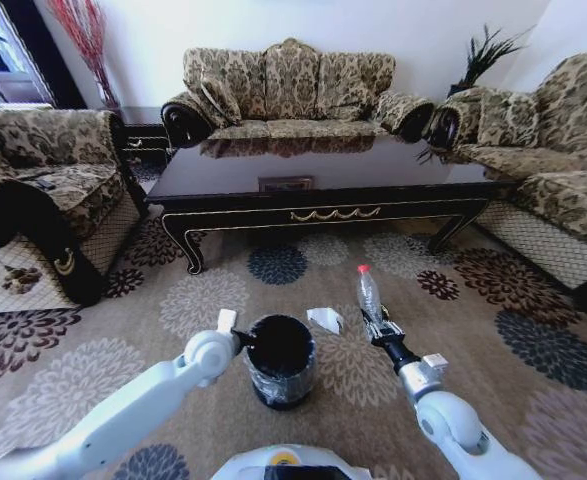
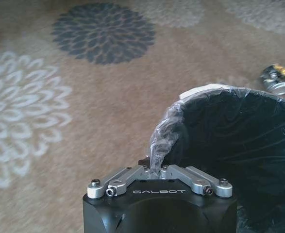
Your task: Move to the front of the table and pick up the trash from the floor, then place it into the trash bin.
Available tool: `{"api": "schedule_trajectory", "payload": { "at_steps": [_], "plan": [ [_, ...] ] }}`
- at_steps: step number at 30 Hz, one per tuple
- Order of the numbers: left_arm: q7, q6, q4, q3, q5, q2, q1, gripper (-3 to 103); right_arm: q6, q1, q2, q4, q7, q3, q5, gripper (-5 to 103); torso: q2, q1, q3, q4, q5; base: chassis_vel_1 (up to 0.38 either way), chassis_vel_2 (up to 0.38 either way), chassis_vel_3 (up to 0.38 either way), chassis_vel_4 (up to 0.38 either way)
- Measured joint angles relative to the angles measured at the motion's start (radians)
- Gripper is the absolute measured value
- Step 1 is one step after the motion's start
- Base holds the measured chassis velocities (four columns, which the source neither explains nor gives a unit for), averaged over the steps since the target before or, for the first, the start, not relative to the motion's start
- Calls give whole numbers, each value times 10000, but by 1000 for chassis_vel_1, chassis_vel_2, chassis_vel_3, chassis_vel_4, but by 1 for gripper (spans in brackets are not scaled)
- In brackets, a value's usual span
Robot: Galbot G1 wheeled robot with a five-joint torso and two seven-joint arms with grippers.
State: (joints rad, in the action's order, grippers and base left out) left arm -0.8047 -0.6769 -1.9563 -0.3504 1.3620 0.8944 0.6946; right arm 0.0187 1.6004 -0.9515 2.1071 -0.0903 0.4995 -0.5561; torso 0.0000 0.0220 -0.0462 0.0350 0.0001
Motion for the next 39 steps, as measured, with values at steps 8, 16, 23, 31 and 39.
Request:
{"api": "schedule_trajectory", "payload": {
  "at_steps": [8, 16, 23, 31, 39],
  "plan": [
    [-408, 139, 651, -1352, 414, 1311, -1281, 4, 71, 345, -99, 563, 168, -147, 148, 26, 0, 0, 0, 3, -1, 0, 0, 0, 0],
    [-488, 139, 1035, -1760, 478, 1590, -1784, 4, 263, 768, -322, 573, 320, -690, 760, 26, 0, 0, 0, -1, 0, 0, 0, 0, 0],
    [-602, 140, 1115, -1874, 534, 1708, -1830, 4, 270, 847, -545, 542, 438, -1258, 1171, 26, 0, 0, 0, -2, -1, 0, 0, 0, 0],
    [-687, 141, 1075, -2034, 567, 1720, -1905, 4, 262, 662, -571, 422, 442, -1531, 1258, 33, 0, 0, 0, 0, -2, 0, 0, 0, 0],
    [-680, 141, 969, -1843, 657, 1444, -1917, 4, 246, 510, -582, 336, 429, -1603, 1092, 65, 0, 0, 0, -1, -1, 0, 0, 0, 0]
  ]
}}
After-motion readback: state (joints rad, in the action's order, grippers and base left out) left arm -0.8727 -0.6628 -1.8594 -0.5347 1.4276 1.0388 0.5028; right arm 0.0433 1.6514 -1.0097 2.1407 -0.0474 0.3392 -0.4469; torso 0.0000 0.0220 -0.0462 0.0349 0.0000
